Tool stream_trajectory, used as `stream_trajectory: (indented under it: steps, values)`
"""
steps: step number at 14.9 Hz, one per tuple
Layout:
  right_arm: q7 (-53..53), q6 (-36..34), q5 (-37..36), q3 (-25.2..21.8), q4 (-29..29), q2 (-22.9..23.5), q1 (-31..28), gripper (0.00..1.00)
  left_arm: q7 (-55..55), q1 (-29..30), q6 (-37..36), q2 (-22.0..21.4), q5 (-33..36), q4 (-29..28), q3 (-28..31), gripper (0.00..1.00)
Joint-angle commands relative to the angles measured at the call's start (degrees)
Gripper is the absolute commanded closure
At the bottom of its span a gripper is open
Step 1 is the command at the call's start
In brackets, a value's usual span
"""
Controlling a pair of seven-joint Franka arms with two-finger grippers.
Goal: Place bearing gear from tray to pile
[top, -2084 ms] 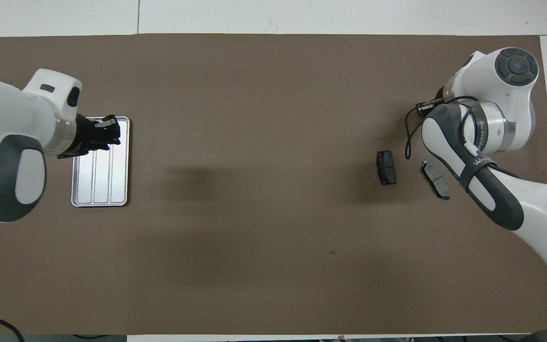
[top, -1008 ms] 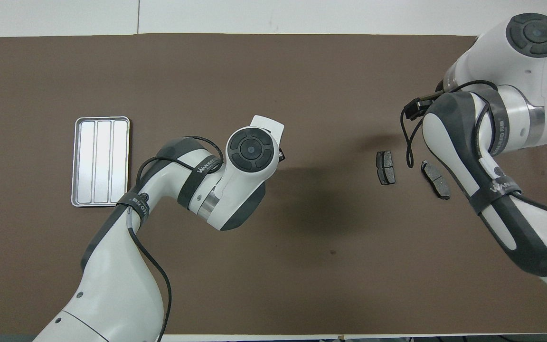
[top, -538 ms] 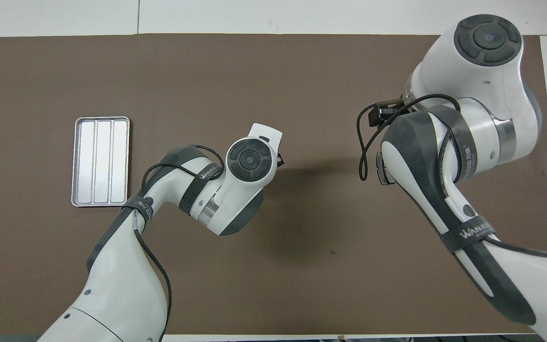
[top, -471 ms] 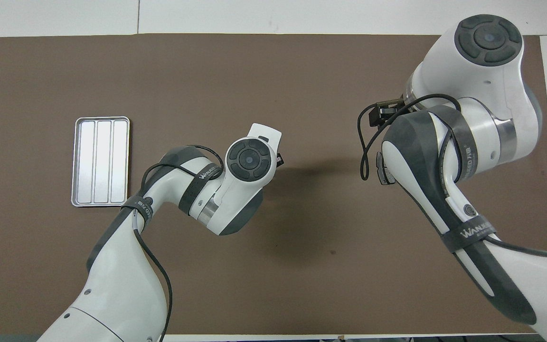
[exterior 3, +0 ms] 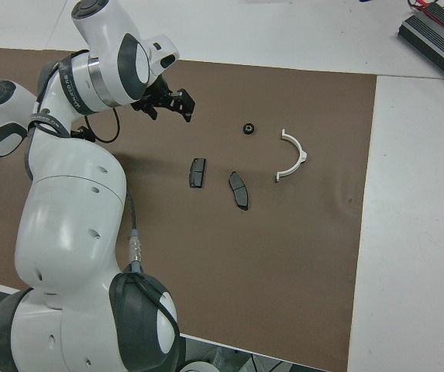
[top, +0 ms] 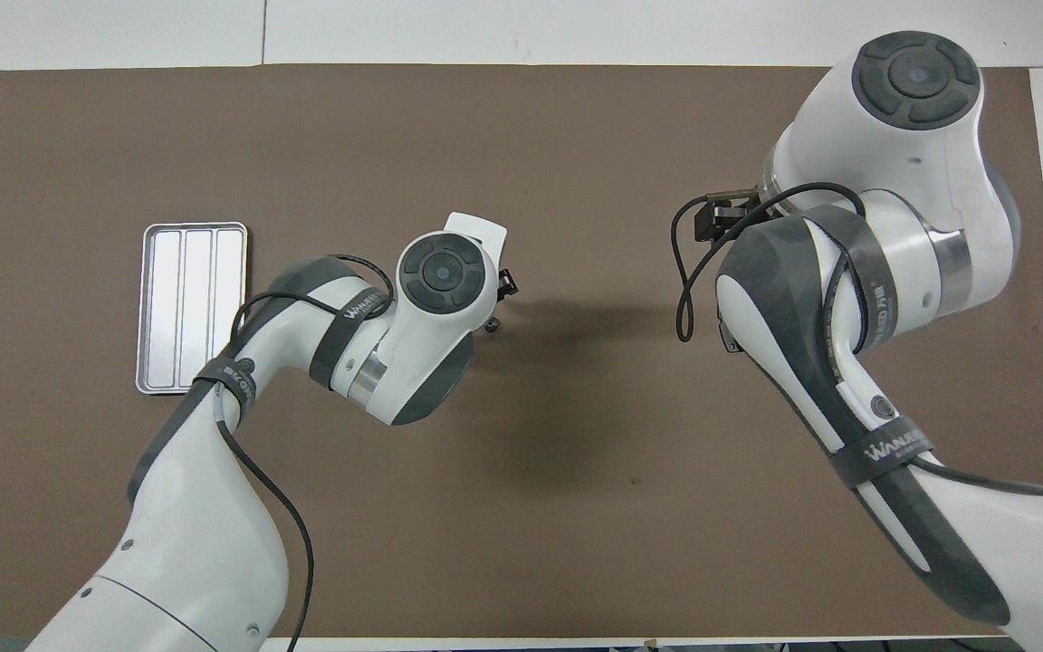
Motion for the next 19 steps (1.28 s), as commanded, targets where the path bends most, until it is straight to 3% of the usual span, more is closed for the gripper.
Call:
stream_trajectory:
  steps: [1,5,7,10,12,15,19]
  values:
    - [13.5,2.3,0.2,0.3,-0.6,1.0,5.5,0.00,8.9,7.0,-6.2,-2.5,1.1,4.8,-0.4,0.00]
    - [32.1,8.6,0.7,0.3,-0.2,5.0,14.0,0.00,26.5,18.2,-21.6,-3.1,1.2,17.1,-0.2,0.00]
    - [39.0,8.3,1.0,0.3,3.3,9.7,18.3,0.00,34.9,24.1,-22.9,-6.3,1.0,17.4,-0.3,0.00]
    - [47.3,7.5,0.2,0.1,16.4,20.8,22.6,0.00,44.7,30.9,-26.6,-10.1,0.7,17.4,-0.1,0.00]
    - [48.1,8.1,0.2,0.1,19.0,23.7,23.9,0.00,50.5,34.6,-28.1,-13.1,0.4,16.9,-0.1,0.00]
    - [48.0,9.7,0.1,0.0,19.0,25.6,23.3,0.00,54.8,38.0,-28.7,-16.7,0.2,12.7,-0.2,0.00]
    - [48.1,10.5,0.2,0.1,18.5,27.0,23.3,0.00,49.9,37.1,-17.9,-23.4,-1.7,-2.6,-0.4,0.00]
